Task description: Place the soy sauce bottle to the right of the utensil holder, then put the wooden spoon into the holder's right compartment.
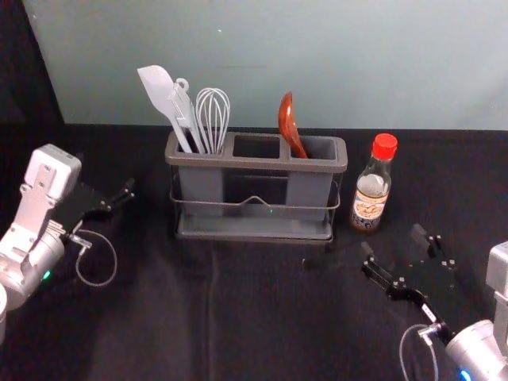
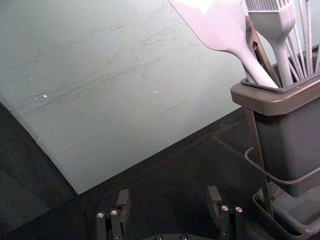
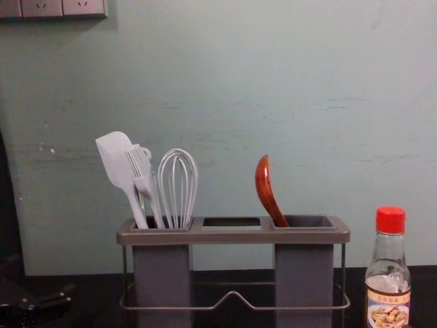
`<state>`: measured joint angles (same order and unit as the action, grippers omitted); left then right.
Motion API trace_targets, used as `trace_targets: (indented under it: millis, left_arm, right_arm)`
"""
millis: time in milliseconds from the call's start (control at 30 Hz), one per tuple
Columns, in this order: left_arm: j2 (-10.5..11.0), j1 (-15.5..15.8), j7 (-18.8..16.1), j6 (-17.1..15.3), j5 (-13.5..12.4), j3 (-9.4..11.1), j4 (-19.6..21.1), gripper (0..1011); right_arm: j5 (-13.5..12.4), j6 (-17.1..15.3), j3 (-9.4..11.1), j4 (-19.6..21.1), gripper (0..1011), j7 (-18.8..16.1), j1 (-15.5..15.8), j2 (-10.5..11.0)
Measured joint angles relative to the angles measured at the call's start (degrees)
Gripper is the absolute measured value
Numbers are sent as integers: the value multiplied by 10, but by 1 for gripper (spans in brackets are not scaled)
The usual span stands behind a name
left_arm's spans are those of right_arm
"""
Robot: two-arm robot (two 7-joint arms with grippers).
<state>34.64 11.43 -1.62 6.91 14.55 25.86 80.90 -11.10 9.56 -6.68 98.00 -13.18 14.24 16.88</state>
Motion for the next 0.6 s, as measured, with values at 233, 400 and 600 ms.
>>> trace_targets:
  millis: [233,400,600]
  left_arm:
    - [0,0,0,0,0,0,0,1005]
    - [0,0,0,0,0,0,0,1005]
    - [0,0,0,0,0,0,0,1005]
  right_arm:
    - [1,2,0,1,1002,3,1,0]
    - [2,2,-1,2,1002,4,1,1]
    - [2,2,-1,2,1002,4,2,1]
